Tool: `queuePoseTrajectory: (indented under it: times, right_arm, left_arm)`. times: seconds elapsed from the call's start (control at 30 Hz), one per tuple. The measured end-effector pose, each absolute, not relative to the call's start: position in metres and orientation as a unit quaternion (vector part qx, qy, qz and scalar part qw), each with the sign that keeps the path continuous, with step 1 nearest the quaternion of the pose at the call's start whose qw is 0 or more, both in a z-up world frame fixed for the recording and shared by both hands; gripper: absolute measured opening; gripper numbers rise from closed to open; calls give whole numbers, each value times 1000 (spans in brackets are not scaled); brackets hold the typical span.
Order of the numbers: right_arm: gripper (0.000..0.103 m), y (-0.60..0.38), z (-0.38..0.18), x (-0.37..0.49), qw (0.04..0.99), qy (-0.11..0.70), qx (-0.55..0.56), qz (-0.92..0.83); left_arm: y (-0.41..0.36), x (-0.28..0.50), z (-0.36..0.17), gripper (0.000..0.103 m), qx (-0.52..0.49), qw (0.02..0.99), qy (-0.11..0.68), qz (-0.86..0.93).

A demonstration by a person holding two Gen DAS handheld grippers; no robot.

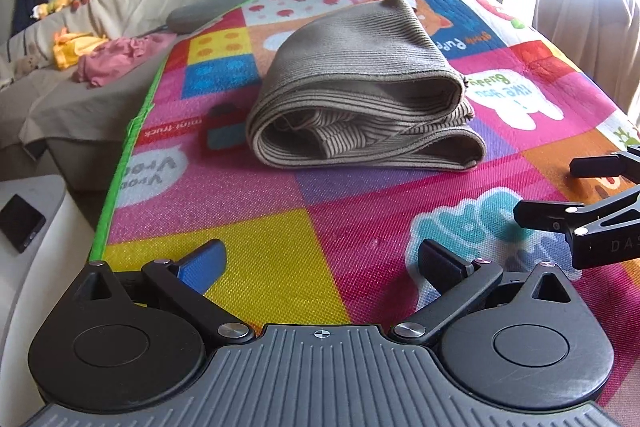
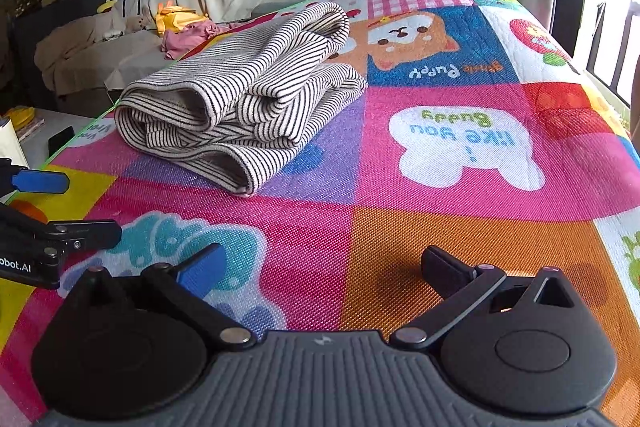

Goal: Fold clothes

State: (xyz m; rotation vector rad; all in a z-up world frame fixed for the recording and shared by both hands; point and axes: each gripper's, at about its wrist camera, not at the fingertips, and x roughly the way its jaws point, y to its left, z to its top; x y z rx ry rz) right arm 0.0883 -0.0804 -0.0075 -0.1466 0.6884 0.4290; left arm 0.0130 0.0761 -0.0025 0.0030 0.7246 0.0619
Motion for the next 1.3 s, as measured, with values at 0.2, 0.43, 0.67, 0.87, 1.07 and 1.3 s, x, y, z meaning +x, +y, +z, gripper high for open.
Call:
queuePoseTrajectory:
  times: [0.2,0.43,0.67,0.87,1.07,1.3]
  right_arm:
    - [103,-82,-8,89,916,335,-69,209]
    - [103,-82,-8,88,916,335,-70,209]
    - [103,-82,-8,89,916,335,-70,209]
    - [103,-82,-8,88,916,335,-70,209]
    - [103,-81,-8,87,916,335,-69,208]
    - [103,-81,-8,88,916,335,-70,209]
  left_arm:
    - [76,14,-3,103,2,935,354,29]
    - [76,15,-3,103,3,935,354,30]
    - [76,14,-3,103,4,935,353,33]
    - [74,12,-4,103,5,936,351,34]
    - [75,12,-5,103,2,936,350,33]
    - [76,12,-4,103,1,936,350,32]
